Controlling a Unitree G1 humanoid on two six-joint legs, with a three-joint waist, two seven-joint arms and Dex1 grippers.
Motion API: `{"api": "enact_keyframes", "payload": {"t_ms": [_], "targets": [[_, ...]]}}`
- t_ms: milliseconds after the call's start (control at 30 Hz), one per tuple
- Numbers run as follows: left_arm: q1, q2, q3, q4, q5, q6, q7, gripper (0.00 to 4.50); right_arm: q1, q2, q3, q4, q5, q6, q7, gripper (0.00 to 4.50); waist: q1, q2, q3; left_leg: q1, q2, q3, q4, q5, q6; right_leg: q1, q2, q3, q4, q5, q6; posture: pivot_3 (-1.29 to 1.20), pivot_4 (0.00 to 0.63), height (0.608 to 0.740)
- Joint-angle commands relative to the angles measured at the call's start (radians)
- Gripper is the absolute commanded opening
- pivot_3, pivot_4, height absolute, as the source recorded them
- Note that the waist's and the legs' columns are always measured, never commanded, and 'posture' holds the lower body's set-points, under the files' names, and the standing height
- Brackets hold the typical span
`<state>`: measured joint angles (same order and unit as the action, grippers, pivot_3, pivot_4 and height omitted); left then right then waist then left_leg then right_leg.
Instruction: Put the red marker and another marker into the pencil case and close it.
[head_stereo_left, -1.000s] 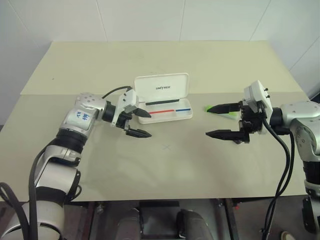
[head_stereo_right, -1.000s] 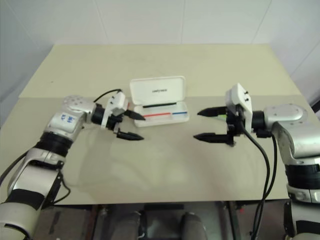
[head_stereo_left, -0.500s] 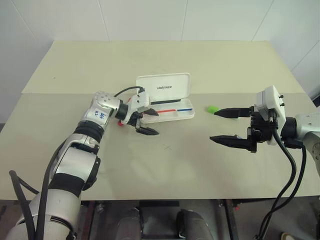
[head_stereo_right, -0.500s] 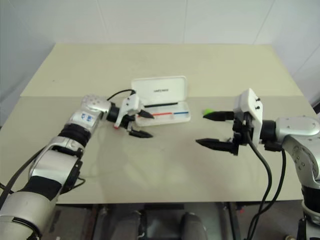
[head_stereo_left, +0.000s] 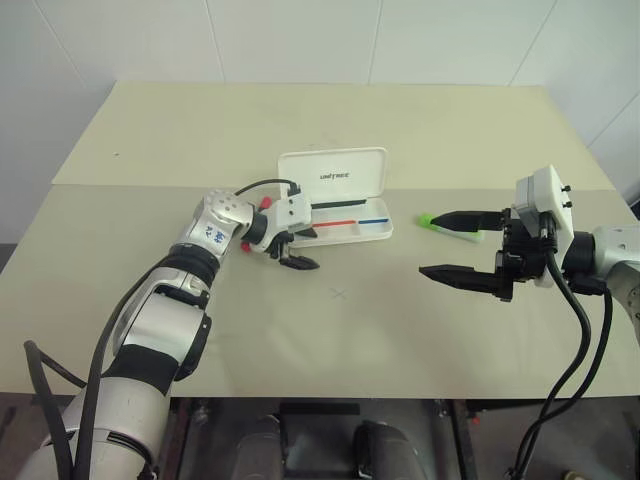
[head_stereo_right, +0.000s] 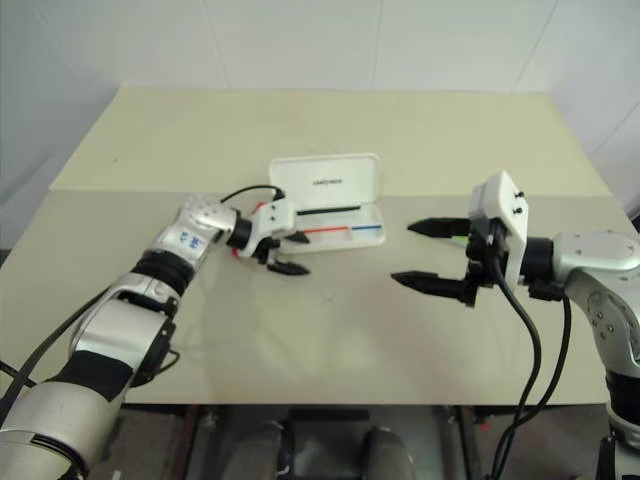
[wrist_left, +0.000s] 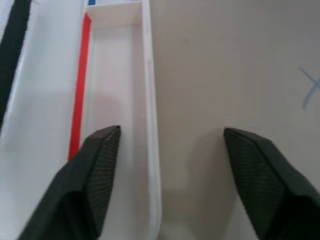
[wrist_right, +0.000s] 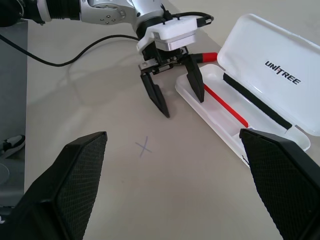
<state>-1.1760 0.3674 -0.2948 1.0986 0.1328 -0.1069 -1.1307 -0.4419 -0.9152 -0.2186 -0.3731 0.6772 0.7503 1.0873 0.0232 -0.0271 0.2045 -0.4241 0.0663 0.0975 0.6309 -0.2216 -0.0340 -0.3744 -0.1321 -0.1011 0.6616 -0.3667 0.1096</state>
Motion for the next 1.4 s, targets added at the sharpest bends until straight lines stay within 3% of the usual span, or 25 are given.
{"api": "enact_keyframes", "payload": {"t_ms": [33,267,467,833,967,1200,1400], "targets": [[-0.004,-0.004,-0.019,0.038,0.051,0.005,0.025,2.30,0.004,-0.023,-0.029,-0.034,0.021,-0.004,-0.013,4.50,0.000,0.000,0.000,0.000,0.000,0.000,0.000,0.000,0.000,0.000,0.000,0.000,0.000,0.000,0.000,0.00,0.150,0.740],[-0.008,-0.004,-0.001,0.032,0.049,-0.010,0.022,0.05,-0.001,-0.023,-0.018,-0.025,0.014,-0.016,-0.018,4.50,0.000,0.000,0.000,0.000,0.000,0.000,0.000,0.000,0.000,0.000,0.000,0.000,0.000,0.000,0.000,0.00,0.150,0.740],[0.058,0.024,0.036,-0.149,-0.017,0.034,-0.085,0.02,-0.010,-0.031,-0.014,-0.008,0.009,-0.027,-0.005,4.50,-0.002,-0.001,0.000,0.000,0.000,0.000,0.000,0.000,0.000,0.000,0.000,0.000,0.001,0.000,0.000,0.00,0.150,0.740],[0.482,0.139,-0.001,-1.055,-0.046,0.416,-0.094,0.02,-0.044,-0.039,0.030,0.050,-0.012,-0.065,0.031,4.50,-0.002,-0.001,0.000,0.000,0.000,0.000,0.000,0.000,0.000,0.000,0.000,0.001,0.001,0.000,0.000,0.00,0.150,0.740],[0.590,0.148,-0.043,-1.281,-0.041,0.574,-0.060,0.02,-0.053,-0.038,0.049,0.062,-0.013,-0.078,0.041,4.50,0.002,-0.001,0.000,0.000,0.000,0.000,-0.001,0.000,0.001,0.000,0.000,0.001,0.000,0.000,0.000,0.00,0.150,0.740],[0.661,0.187,-0.083,-1.396,-0.046,0.665,-0.015,0.02,-0.060,-0.036,0.064,0.075,-0.020,-0.091,0.057,4.50,0.001,0.000,0.000,0.000,0.000,-0.001,-0.001,-0.001,0.001,0.001,0.000,0.001,-0.001,0.000,0.000,0.00,0.150,0.740],[0.687,0.225,-0.130,-1.349,-0.007,0.628,0.028,0.02,-0.065,-0.034,0.079,0.100,-0.052,-0.113,0.053,4.50,-0.001,0.000,-0.002,0.002,0.000,-0.001,-0.001,-0.001,0.001,0.002,0.000,0.001,0.000,0.000,0.000,0.00,0.150,0.740]]}}
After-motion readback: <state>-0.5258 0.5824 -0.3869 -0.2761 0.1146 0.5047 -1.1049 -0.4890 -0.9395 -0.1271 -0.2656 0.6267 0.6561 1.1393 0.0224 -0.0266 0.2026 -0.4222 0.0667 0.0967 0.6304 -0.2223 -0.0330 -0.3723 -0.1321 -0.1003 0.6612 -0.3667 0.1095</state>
